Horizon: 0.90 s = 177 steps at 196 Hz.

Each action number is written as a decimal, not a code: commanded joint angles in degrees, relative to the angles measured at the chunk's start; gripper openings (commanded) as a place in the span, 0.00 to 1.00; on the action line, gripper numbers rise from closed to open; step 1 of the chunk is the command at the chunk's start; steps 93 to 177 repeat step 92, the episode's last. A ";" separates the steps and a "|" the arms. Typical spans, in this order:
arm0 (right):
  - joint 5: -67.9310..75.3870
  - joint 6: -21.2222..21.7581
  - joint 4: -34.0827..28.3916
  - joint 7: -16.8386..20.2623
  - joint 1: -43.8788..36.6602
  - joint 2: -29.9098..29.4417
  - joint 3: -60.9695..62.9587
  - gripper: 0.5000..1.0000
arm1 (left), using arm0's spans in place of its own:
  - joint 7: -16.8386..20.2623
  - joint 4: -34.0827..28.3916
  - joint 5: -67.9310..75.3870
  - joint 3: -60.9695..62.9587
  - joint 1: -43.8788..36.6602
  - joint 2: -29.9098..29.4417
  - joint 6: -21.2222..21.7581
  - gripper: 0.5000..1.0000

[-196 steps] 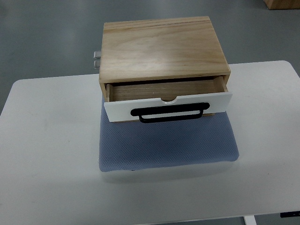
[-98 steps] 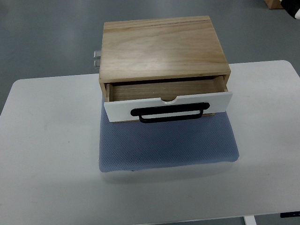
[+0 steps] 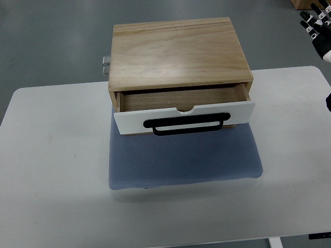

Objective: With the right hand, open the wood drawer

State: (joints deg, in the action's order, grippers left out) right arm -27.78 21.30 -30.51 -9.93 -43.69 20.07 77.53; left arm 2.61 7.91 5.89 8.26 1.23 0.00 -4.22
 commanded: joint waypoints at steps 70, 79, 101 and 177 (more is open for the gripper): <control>4.84 2.43 -0.08 0.00 3.70 -1.70 -5.02 0.91 | 0.03 0.00 0.00 0.00 0.00 0.00 0.00 1.00; 4.92 2.43 0.01 0.00 3.97 -1.79 -5.11 0.91 | 0.03 0.00 0.00 0.00 0.00 0.00 0.00 1.00; 4.84 2.43 0.01 -0.09 4.41 -2.23 -5.81 0.91 | 0.03 0.00 0.00 0.00 0.00 0.00 0.00 1.00; 4.84 2.43 0.01 -0.09 4.41 -2.23 -5.81 0.91 | 0.03 0.00 0.00 0.00 0.00 0.00 0.00 1.00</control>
